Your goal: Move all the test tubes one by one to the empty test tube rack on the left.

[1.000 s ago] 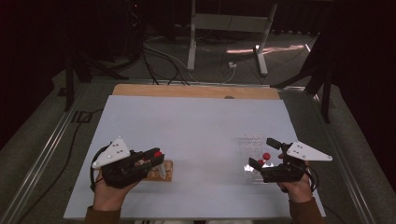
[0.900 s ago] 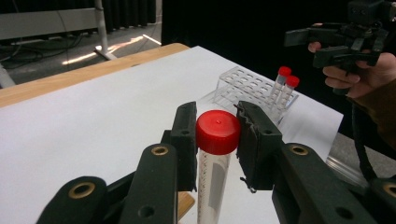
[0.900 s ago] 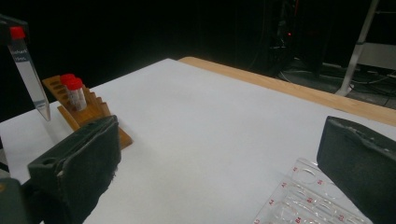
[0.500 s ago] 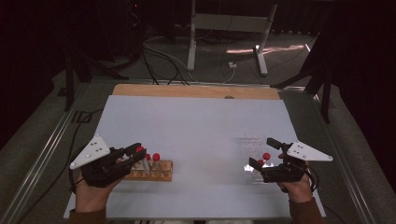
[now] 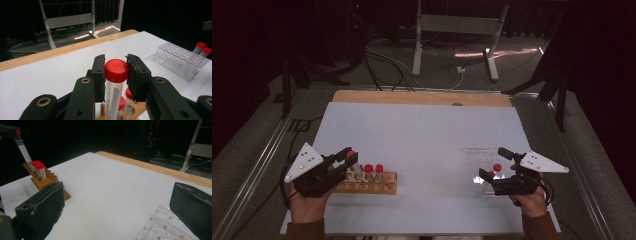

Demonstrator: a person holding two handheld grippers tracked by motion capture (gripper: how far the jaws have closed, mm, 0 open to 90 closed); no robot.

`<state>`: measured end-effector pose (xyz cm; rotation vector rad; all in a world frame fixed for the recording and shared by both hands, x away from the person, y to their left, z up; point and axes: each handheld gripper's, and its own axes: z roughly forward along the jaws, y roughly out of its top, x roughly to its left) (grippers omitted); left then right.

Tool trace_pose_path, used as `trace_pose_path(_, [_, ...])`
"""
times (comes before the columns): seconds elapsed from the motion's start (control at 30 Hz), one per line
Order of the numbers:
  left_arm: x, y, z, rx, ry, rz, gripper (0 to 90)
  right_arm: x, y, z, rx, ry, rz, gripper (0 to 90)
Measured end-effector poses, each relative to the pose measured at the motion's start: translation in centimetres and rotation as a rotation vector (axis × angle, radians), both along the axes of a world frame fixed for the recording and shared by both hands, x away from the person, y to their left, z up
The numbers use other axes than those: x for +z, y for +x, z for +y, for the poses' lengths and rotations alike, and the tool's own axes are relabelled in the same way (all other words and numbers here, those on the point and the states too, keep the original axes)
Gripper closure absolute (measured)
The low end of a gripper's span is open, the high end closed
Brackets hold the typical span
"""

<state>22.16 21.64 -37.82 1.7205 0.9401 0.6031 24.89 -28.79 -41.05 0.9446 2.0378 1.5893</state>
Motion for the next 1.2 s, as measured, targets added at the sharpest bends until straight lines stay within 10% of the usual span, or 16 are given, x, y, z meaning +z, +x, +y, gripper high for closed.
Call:
trace_pose_path(0.77, [-4.9, 1.2, 0.8, -0.004, -0.003, 0.108, 70.4, 0.0, -0.1, -0.3, 0.001, 0.007, -0.003, 0.0])
trace_pose_path(1.2, [-6.1, 1.0, 0.9, -0.033, -0.006, 0.104, 70.3, 0.0, -0.2, -0.2, 0.008, 0.0, -0.009, 0.0])
